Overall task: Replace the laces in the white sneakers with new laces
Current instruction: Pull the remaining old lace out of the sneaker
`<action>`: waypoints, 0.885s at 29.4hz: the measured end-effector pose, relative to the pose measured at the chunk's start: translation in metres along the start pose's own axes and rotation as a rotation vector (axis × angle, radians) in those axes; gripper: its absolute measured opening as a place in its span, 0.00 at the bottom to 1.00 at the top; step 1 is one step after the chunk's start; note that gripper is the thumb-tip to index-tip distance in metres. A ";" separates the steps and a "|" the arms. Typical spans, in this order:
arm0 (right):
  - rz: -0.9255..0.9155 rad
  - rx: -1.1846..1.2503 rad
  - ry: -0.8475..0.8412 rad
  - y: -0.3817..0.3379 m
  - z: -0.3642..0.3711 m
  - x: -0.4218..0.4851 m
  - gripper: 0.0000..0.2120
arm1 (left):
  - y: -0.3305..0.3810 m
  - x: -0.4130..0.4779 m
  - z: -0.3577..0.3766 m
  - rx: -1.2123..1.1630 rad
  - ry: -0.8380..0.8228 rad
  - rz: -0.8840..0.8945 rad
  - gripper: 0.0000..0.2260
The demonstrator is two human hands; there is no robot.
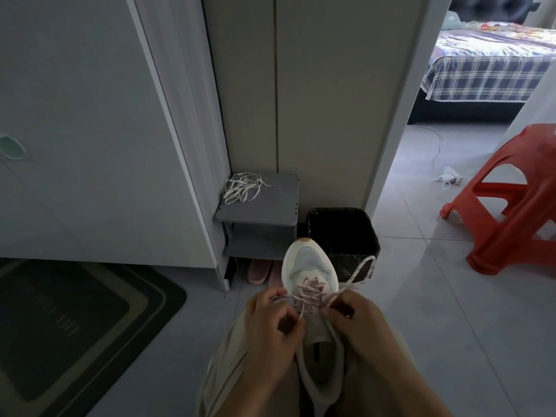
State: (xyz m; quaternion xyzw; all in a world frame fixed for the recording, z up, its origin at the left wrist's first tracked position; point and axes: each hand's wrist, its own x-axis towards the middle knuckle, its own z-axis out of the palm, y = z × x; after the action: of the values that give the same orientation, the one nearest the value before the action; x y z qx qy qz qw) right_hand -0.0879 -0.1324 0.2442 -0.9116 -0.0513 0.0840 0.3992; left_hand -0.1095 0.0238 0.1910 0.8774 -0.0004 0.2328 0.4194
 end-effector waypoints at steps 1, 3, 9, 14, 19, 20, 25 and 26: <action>-0.013 0.010 0.051 0.001 0.003 0.001 0.08 | 0.001 -0.001 0.000 0.005 0.003 0.001 0.09; 0.043 0.193 0.165 0.004 -0.002 0.002 0.09 | 0.002 -0.001 -0.001 0.013 0.020 0.011 0.07; 0.259 1.338 0.560 0.049 -0.074 -0.003 0.14 | 0.000 0.000 -0.002 -0.016 0.059 -0.002 0.05; 0.389 0.717 0.203 0.047 -0.067 -0.001 0.15 | 0.002 -0.001 0.001 0.079 0.008 0.034 0.07; 0.149 0.054 0.064 0.011 -0.024 -0.001 0.08 | 0.018 0.002 -0.020 -0.385 0.033 -0.150 0.13; 0.142 0.045 0.077 0.007 -0.015 0.000 0.10 | 0.020 0.002 -0.028 -0.477 0.029 -0.173 0.16; 0.208 0.115 0.181 -0.002 0.001 0.009 0.32 | 0.003 0.016 -0.066 -0.382 -0.044 -0.262 0.22; 0.205 0.049 0.225 -0.003 0.001 0.007 0.32 | -0.004 0.023 -0.070 -0.206 -0.047 -0.305 0.18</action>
State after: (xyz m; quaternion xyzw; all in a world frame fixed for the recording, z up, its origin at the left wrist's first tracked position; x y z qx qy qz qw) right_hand -0.0813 -0.1287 0.2445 -0.9056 0.0894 0.0228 0.4139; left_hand -0.1167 0.0828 0.2352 0.8248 0.0990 0.1449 0.5374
